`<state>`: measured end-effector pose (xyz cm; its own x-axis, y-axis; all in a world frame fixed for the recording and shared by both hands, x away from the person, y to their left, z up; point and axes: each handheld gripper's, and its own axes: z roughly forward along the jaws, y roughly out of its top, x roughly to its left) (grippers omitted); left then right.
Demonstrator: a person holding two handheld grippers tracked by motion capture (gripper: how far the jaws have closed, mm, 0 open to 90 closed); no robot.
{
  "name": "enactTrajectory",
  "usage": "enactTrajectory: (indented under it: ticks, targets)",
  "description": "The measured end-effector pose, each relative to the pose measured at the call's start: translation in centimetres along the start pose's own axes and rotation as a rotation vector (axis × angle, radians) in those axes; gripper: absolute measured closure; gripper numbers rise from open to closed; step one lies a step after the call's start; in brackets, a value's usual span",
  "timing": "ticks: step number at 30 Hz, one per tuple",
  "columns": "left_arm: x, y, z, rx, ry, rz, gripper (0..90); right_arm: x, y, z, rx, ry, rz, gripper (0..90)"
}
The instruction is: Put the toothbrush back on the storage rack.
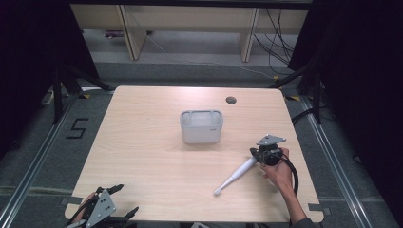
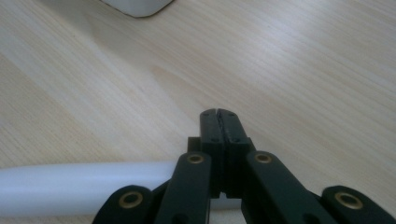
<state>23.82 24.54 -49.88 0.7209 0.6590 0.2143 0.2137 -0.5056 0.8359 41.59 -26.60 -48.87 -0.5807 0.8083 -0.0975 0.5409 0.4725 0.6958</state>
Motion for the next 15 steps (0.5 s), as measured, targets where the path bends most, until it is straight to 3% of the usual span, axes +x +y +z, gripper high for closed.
enactTrajectory:
  ticks: [7, 11, 15]
  targets:
    - [-0.06, 0.00, 0.04, -0.007, -0.002, -0.007, 14.9, 0.03, -0.10, -0.11, 0.015, 0.003, 0.000, 90.0]
    - [-0.02, 0.01, 0.02, 0.006, 0.000, 0.010, 14.9, 0.07, -0.19, -0.14, 0.020, 0.000, -0.008, 90.0]
    - [-0.03, -0.03, 0.05, -0.001, 0.000, 0.002, 14.9, 0.24, -0.35, -0.24, 0.037, 0.008, 0.017, 90.0]
